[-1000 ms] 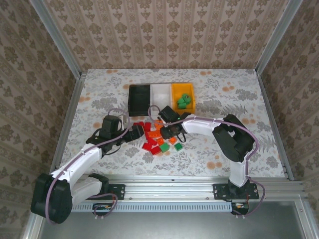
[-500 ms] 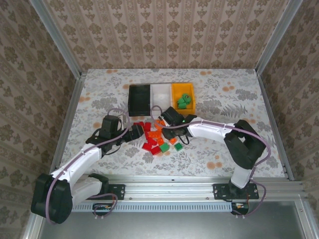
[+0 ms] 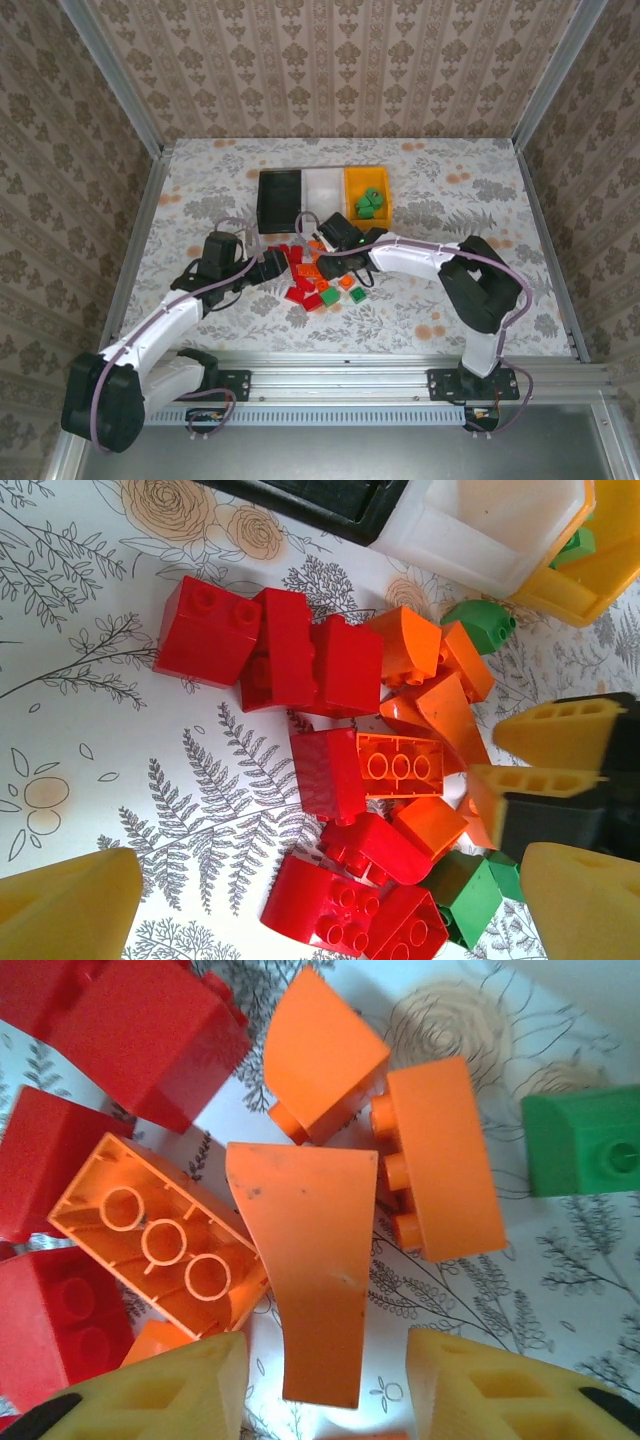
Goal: Sort the legos into containers by color
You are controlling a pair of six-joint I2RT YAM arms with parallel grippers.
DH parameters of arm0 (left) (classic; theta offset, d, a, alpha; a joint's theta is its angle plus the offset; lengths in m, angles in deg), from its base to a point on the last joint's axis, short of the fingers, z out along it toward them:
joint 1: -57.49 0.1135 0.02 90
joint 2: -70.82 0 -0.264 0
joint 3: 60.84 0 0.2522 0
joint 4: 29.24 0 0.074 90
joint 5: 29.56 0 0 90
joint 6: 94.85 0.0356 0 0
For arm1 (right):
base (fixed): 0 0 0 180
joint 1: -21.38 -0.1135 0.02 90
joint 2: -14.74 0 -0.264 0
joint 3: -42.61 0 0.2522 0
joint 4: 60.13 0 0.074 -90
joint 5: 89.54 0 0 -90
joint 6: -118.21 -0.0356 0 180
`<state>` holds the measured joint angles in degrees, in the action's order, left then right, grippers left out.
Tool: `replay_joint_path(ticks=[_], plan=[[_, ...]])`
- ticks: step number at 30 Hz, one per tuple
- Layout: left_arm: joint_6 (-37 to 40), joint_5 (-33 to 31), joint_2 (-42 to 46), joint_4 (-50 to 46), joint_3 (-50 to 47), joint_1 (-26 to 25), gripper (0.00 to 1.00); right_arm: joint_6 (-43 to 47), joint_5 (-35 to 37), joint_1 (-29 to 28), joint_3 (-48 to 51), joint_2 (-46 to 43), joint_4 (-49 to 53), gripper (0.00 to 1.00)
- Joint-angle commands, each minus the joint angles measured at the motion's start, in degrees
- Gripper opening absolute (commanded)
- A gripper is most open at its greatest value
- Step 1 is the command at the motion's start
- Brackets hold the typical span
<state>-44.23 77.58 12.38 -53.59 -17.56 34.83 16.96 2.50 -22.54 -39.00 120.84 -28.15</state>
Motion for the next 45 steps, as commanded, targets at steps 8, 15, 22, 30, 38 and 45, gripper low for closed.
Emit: replay_joint_path(ticks=[8, 15, 22, 30, 38, 45], plan=[[1.1, 0.0, 1.3, -1.1, -0.3, 1.1, 0.99, 0.6, -0.6, 1.0, -1.6, 3.1, -1.4, 0.30], [1.3, 0.2, 0.8, -1.2, 0.1, 1.2, 0.99, 0.8, -0.3, 1.0, -0.4, 2.1, -2.7, 0.20], [1.4, 0.2, 0.6, -1.0, 0.3, 1.6, 0.99, 0.7, 1.1, 0.2, 3.1, -5.8, -1.9, 0.17], [1.6, -0.4, -1.2, 0.2, 1.4, 2.1, 0.99, 1.7, 3.4, 2.1, -5.3, -6.7, 0.8, 0.16], [0.2, 0.1, -3.8, -0.2, 3.7, 6.1, 0.99, 3.2, 12.1, 7.0, -35.4, 15.7, 11.1, 0.16], [0.7, 0.5, -2.3, -1.7, 3.1, 7.3, 0.99, 2.8, 13.5, 8.8, -46.5, 24.1, 17.5, 0.18]])
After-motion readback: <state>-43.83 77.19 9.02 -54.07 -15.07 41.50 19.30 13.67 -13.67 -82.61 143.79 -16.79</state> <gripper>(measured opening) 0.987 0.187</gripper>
